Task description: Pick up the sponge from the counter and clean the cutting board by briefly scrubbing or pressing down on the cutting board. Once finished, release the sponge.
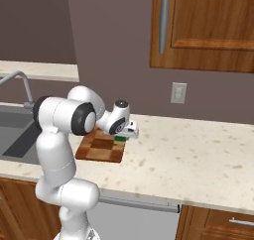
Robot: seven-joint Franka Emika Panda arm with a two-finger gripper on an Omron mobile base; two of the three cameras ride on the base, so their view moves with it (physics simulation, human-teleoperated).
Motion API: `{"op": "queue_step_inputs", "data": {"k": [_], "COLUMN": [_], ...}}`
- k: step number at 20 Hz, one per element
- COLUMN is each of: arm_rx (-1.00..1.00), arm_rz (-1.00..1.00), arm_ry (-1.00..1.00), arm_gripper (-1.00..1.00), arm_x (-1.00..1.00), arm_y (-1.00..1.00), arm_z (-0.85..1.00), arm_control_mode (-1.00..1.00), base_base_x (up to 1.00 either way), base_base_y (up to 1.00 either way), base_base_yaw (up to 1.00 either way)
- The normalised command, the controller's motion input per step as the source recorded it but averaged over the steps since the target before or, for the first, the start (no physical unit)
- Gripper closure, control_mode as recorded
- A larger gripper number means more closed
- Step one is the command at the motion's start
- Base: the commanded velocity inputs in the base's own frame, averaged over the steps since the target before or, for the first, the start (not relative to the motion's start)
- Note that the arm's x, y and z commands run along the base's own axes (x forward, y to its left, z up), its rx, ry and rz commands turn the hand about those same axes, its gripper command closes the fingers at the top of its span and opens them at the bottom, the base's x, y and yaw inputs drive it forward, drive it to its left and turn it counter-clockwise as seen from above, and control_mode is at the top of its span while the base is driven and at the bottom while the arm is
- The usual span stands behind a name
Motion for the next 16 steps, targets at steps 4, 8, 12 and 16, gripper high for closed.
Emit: {"op": "queue_step_inputs", "data": {"k": [4,8,12,16], "arm_rx": [0.0,0.0,0.0,0.0], "arm_rz": [0.0,0.0,0.0,0.0], "arm_ry": [-0.03,-0.16,-0.09,-0.01], "arm_gripper": [1.0,1.0,1.0,1.0], "arm_x": [-0.29,-0.22,-0.35,-0.26], "arm_y": [0.38,0.3,0.46,0.51], "arm_z": [-0.76,0.07,0.13,0.04], "arm_control_mode": [-1.0,-1.0,-1.0,-1.0], "base_base_x": [0.0,0.0,0.0,0.0], "base_base_y": [0.0,0.0,0.0,0.0], "base_base_yaw": [0.0,0.0,0.0,0.0]}}
